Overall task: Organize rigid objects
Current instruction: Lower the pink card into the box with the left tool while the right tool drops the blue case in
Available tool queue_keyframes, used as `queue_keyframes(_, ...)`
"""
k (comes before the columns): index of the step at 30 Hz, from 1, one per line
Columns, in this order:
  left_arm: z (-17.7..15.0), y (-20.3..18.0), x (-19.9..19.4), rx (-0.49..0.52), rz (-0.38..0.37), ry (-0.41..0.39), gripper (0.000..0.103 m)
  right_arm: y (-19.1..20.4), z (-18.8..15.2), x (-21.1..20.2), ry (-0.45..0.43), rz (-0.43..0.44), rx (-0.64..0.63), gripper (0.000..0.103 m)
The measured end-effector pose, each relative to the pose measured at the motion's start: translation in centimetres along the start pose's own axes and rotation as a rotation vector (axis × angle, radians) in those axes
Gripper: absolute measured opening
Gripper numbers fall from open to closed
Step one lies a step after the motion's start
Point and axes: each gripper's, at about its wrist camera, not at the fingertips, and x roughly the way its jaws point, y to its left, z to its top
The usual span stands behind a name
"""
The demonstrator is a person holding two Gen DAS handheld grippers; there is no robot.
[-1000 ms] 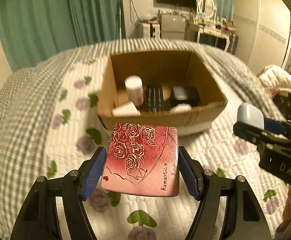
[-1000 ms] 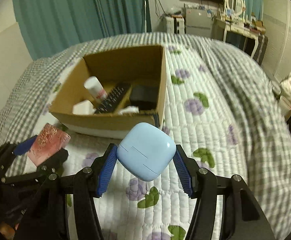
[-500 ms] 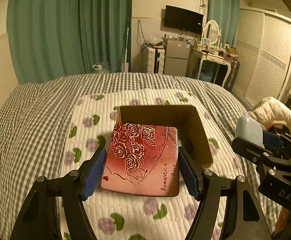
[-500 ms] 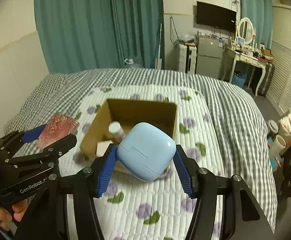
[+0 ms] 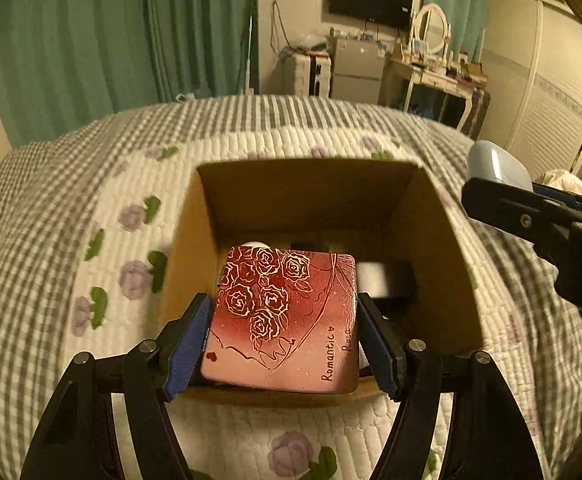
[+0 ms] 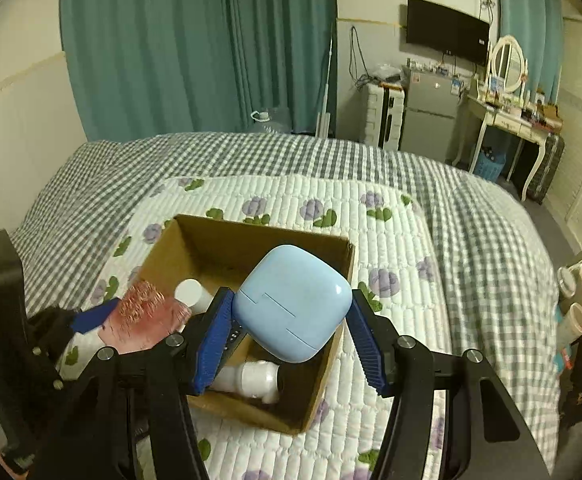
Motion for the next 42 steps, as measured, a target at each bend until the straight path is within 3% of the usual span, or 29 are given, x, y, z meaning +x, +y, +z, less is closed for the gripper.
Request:
queue_keyframes(9,-0.8,-1.1,2.5,0.03,-0.006,0.021,0.075,-0.7,-2.1,4.5,0.062,0.019,0.013,0.057)
queue_keyframes(25,2.0,2.9,-0.8,0.004,0.057,-0.074,0.077,-0.4,-0.6,2.8,0.022,0.009,0.02,0.057)
queue_keyframes(36,3.6,5.4,1.5,0.004,0.09,-0.106,0.077,1.2,-0.2,10.0,0.102,-0.024,-0.032,0.057)
queue_keyframes(42,3.8,6.3,2.3,-0.017,0.088,-0.114,0.077,0.9,-0.6,11.5,0.073,-0.023,-0.022,0.06)
